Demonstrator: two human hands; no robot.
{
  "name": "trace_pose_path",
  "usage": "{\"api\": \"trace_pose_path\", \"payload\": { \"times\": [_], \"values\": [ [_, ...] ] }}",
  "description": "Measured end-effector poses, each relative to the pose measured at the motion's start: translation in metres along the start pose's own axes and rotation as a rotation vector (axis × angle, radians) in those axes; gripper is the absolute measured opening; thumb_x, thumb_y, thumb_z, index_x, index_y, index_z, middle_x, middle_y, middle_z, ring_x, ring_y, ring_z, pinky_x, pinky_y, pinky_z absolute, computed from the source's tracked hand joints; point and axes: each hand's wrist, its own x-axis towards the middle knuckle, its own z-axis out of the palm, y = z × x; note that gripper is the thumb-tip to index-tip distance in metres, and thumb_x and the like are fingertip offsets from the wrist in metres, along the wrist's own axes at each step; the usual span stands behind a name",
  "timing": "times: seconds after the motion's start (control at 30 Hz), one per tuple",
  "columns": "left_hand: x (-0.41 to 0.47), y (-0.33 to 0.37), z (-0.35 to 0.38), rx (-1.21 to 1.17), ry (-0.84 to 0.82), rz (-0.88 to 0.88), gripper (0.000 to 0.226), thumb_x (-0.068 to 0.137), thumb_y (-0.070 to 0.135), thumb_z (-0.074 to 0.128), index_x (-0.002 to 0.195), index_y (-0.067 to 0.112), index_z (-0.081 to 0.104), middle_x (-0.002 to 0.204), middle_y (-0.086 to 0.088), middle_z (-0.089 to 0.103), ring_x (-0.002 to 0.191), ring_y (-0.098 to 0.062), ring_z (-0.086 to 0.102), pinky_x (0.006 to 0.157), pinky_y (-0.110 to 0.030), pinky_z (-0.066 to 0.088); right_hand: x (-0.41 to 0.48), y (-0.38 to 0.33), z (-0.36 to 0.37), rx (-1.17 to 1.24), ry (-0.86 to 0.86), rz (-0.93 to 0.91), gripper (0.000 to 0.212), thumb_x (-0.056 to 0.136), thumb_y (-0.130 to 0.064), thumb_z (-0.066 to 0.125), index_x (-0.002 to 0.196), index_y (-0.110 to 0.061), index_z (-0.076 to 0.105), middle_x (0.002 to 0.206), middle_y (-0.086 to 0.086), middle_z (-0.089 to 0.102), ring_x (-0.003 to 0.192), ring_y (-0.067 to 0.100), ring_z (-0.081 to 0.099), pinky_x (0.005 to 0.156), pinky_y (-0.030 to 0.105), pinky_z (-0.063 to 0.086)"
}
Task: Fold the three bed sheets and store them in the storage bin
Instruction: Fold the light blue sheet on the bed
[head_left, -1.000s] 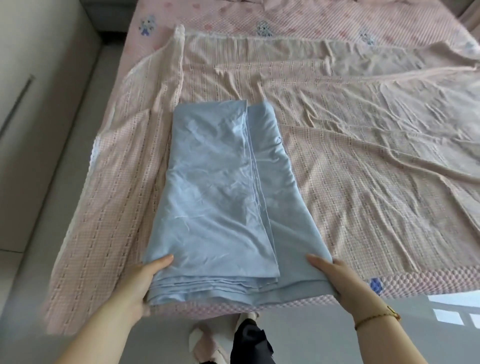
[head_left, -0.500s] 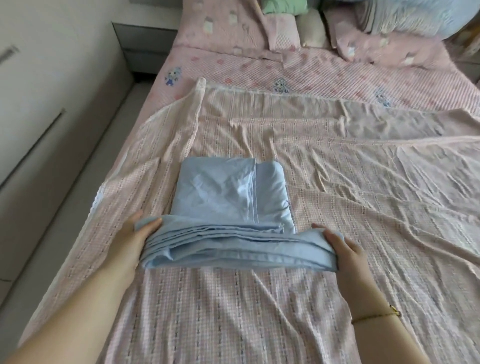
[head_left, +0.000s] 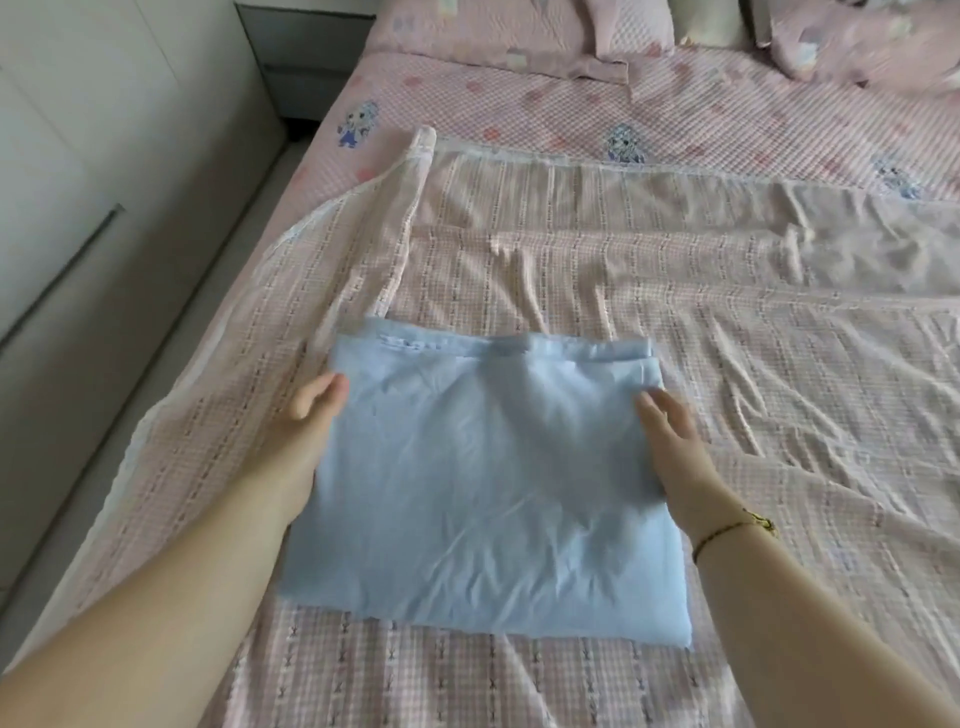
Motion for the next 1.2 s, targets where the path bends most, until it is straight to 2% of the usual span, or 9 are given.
{"api": "trace_pose_path", "payload": {
  "times": [0.07, 0.13, 0.27, 0.37, 0.5, 0.67, 0.87, 1.0, 1.2],
  "values": [
    [0.007, -0.02, 0.006, 0.117, 0.046, -0.001, 0.043, 0.088, 0.026, 0.059, 0.128, 0.016, 0.048, 0.121, -0.003, 0.054, 0.095, -0.014, 0.055, 0.08, -0.019, 0.044, 0.011, 0.025, 0.004, -0.21, 0.005, 0.0, 0.064, 0.086, -0.03, 0.061, 0.141, -0.023, 0.028, 0.136, 0.005, 0.042, 0.12, 0.024, 0.046, 0.102, 0.038, 0.038],
    [0.006, -0.037, 0.008, 0.251, 0.102, -0.012, 0.052, 0.085, 0.026, 0.063, 0.133, 0.014, 0.045, 0.126, -0.009, 0.054, 0.095, -0.019, 0.053, 0.08, -0.024, 0.04, 0.016, 0.043, 0.006, -0.263, 0.078, -0.013, 0.079, 0.078, -0.032, 0.07, 0.142, -0.019, 0.026, 0.141, 0.004, 0.039, 0.128, 0.025, 0.04, 0.108, 0.043, 0.033],
    [0.019, -0.046, 0.001, 0.213, 0.082, -0.121, 0.066, 0.081, 0.033, 0.066, 0.138, 0.013, 0.04, 0.138, -0.004, 0.047, 0.124, -0.023, 0.046, 0.107, -0.034, 0.033, 0.017, 0.046, 0.008, -0.196, 0.144, 0.016, 0.055, 0.075, -0.029, 0.073, 0.12, -0.012, 0.047, 0.114, 0.004, 0.056, 0.105, 0.023, 0.054, 0.094, 0.039, 0.045],
    [0.017, -0.04, -0.005, 0.114, -0.012, -0.238, 0.053, 0.083, 0.03, 0.064, 0.131, 0.015, 0.047, 0.12, 0.002, 0.054, 0.108, -0.018, 0.051, 0.093, -0.027, 0.035, 0.013, 0.044, -0.004, -0.124, 0.096, 0.073, 0.036, 0.08, -0.026, 0.068, 0.107, -0.007, 0.055, 0.097, 0.006, 0.063, 0.086, 0.023, 0.061, 0.078, 0.035, 0.051],
    [-0.007, -0.043, -0.013, 0.156, -0.133, -0.377, 0.053, 0.069, 0.04, 0.074, 0.113, 0.015, 0.059, 0.11, -0.005, 0.063, 0.096, -0.023, 0.059, 0.089, -0.033, 0.042, -0.008, 0.042, -0.025, -0.207, -0.101, 0.262, 0.034, 0.079, -0.03, 0.068, 0.102, -0.004, 0.063, 0.094, 0.013, 0.07, 0.086, 0.029, 0.066, 0.079, 0.039, 0.054],
    [-0.041, -0.022, -0.002, 0.239, 0.069, -0.186, 0.053, 0.08, 0.024, 0.069, 0.123, -0.003, 0.053, 0.124, -0.019, 0.057, 0.112, -0.033, 0.053, 0.085, -0.029, 0.035, -0.039, 0.027, -0.027, -0.201, -0.088, 0.238, 0.03, 0.076, -0.03, 0.072, 0.096, -0.01, 0.064, 0.087, 0.007, 0.07, 0.082, 0.026, 0.066, 0.078, 0.038, 0.054],
    [-0.093, 0.038, -0.032, 0.24, -0.007, -0.039, 0.033, 0.071, 0.019, 0.078, 0.094, -0.002, 0.066, 0.074, -0.009, 0.064, 0.077, -0.025, 0.061, 0.076, -0.034, 0.045, -0.129, 0.004, -0.044, -0.043, 0.042, 0.09, 0.012, 0.08, -0.01, 0.068, 0.089, -0.016, 0.062, 0.082, 0.0, 0.068, 0.066, 0.01, 0.064, 0.049, 0.012, 0.049],
    [-0.132, 0.066, -0.044, 0.127, -0.126, 0.048, 0.027, 0.054, 0.023, 0.08, 0.074, 0.011, 0.065, 0.07, -0.009, 0.068, 0.079, -0.029, 0.065, 0.085, -0.045, 0.049, -0.193, -0.006, -0.055, 0.057, 0.163, 0.036, 0.016, 0.081, -0.008, 0.067, 0.096, -0.009, 0.062, 0.085, 0.004, 0.068, 0.077, 0.022, 0.065, 0.069, 0.032, 0.055],
    [-0.193, 0.085, -0.035, 0.054, -0.369, 0.126, 0.013, 0.078, 0.006, 0.068, 0.09, 0.004, 0.065, 0.072, -0.01, 0.066, 0.074, -0.026, 0.061, 0.072, -0.034, 0.047, -0.302, -0.005, -0.082, 0.225, 0.405, -0.021, 0.012, 0.081, -0.003, 0.065, 0.085, -0.014, 0.061, 0.078, 0.002, 0.067, 0.072, 0.022, 0.063, 0.067, 0.033, 0.053]
  ]
}}
